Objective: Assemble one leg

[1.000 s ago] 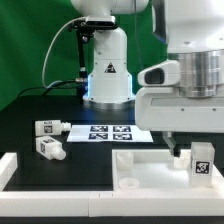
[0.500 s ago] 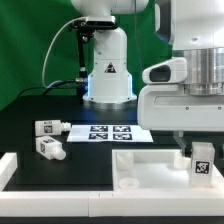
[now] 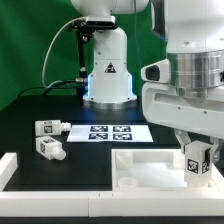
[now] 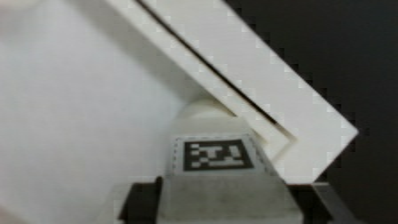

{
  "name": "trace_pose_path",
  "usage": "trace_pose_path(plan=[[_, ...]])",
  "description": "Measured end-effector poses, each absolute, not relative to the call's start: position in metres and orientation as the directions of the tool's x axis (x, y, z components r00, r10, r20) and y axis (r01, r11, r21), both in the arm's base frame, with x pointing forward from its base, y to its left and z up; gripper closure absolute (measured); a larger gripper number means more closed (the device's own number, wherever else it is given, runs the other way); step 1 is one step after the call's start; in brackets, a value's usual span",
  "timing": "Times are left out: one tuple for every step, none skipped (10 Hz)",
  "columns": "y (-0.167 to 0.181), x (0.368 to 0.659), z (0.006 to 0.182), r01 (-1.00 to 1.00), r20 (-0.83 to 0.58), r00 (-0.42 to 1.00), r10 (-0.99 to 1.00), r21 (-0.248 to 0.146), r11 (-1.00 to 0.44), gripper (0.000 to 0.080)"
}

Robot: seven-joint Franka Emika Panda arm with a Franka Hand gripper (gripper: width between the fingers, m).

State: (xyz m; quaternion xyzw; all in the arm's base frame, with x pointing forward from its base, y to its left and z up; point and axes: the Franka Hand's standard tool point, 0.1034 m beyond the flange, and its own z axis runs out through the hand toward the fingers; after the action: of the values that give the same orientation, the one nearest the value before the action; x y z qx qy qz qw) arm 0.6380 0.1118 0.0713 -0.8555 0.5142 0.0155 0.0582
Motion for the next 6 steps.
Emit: trace_pose_path(plan=[[0.1111, 0.6394, 0.0712, -0.947, -0.122, 0.317, -0.94, -0.091, -0.308, 0.0509], [0.1139, 0.6396, 0.071, -0.985, -0.145, 0.166, -0.975, -0.078, -0.156, 0.0509], [0.1172, 0.6396, 0.0709, -0.998, -0.157, 0.024, -0.987, -0.058, -0.015, 0.0509], [0.117, 0.6414, 0.0712, -0.993, -0.162, -0.098, -0.982, -0.049, 0.107, 0.0509], [0.1164, 0.642, 0.0712, -0.985, -0.172, -0.158, -0.972, -0.043, 0.167, 0.0509], [0.1157, 0.6425, 0.0712, -0.973, -0.177, -0.217, -0.96, -0.035, 0.226, 0.0509]])
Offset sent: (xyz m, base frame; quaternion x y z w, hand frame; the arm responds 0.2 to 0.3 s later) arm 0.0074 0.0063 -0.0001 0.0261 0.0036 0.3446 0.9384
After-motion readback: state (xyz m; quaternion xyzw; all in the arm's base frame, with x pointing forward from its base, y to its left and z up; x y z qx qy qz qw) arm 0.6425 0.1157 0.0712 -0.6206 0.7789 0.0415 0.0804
